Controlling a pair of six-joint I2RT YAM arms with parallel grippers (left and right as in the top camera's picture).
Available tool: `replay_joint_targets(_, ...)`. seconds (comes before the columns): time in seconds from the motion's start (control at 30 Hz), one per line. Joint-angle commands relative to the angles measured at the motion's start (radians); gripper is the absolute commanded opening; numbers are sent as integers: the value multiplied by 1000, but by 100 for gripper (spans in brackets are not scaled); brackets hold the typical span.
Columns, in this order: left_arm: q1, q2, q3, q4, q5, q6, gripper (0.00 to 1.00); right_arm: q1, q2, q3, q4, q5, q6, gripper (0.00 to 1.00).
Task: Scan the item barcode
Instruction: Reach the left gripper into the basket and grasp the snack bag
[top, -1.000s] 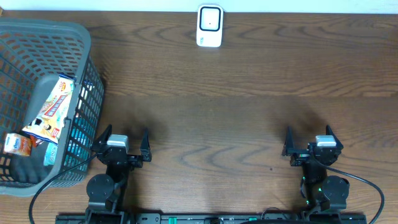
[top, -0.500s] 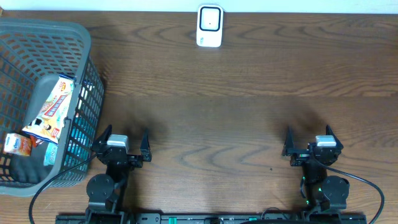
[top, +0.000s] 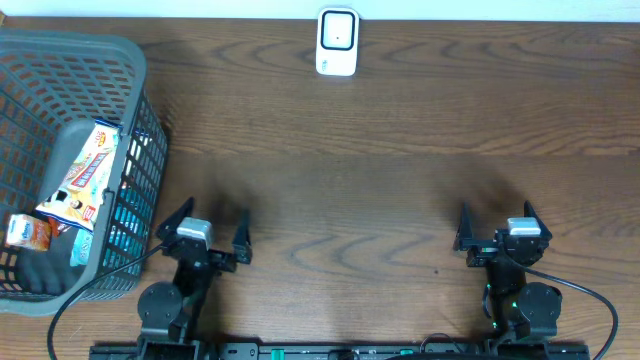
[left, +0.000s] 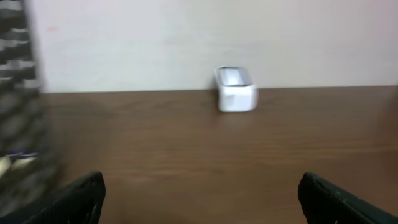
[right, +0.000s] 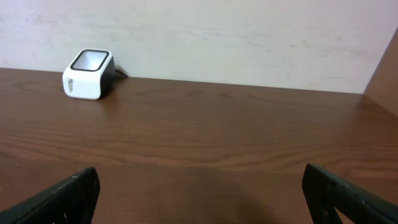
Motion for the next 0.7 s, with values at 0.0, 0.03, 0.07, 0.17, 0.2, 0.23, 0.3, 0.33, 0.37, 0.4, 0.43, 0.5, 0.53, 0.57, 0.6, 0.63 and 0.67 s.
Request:
replay_joint_targets(0.0, 3, -7, 39, 10, 163, -114, 99, 7, 2, -1, -5, -4, -8, 99)
replay_joint_targets(0.03, 3, -7, 53, 10, 188, -124, 99, 7, 2, -1, -4, -5, -8, 99)
replay_joint_targets(0.07, 3, -7, 71, 9, 217, -124, 99, 7, 2, -1, -4, -5, -8, 99)
replay_joint_targets(0.17, 3, -6, 136, 9, 262, -129, 99, 7, 2, -1, -5, -5, -8, 99)
replay_joint_targets(0.2, 3, -5, 165, 9, 264, -139, 99, 7, 2, -1, -5, -5, -8, 99)
replay_joint_targets(0.23, 3, 0, 196, 9, 264, -143, 99, 7, 2, -1, -5, -5, -8, 99)
replay_joint_targets(0.3, 3, 23, 267, 5, 264, -152, 99, 7, 2, -1, -5, -5, -8, 99)
replay_joint_targets(0.33, 3, 39, 299, 0, 263, -160, 99, 7, 2, -1, -4, -5, -8, 99)
replay_joint_targets(0.37, 3, 60, 337, -10, 263, -169, 99, 7, 2, -1, -5, -5, -8, 99)
replay_joint_targets(0.4, 3, 82, 373, -25, 264, -169, 99, 7, 2, -1, -5, -5, -8, 99)
replay_joint_targets(0.43, 3, 112, 416, -50, 264, -168, 99, 7, 2, -1, -5, -5, -8, 99)
replay_joint_targets(0.5, 3, 175, 496, -97, 263, -168, 99, 7, 2, -1, -5, -5, -8, 99)
replay_joint_targets(0.53, 3, 206, 532, -118, 264, -168, 99, 7, 2, -1, -5, -5, -8, 99)
replay_joint_targets(0.57, 3, 246, 577, -146, 264, -168, 99, 7, 2, -1, -5, -5, -8, 99)
replay_joint_targets(0.6, 3, 291, 629, -179, 263, -168, 99, 7, 2, -1, -5, -5, -8, 99)
replay_joint_targets(0.63, 3, 325, 668, -201, 263, -168, 99, 7, 2, -1, -5, -5, -8, 99)
replay_joint_targets(0.67, 3, 366, 719, -230, 259, -168, 99, 7, 2, -1, -5, -5, -8, 99)
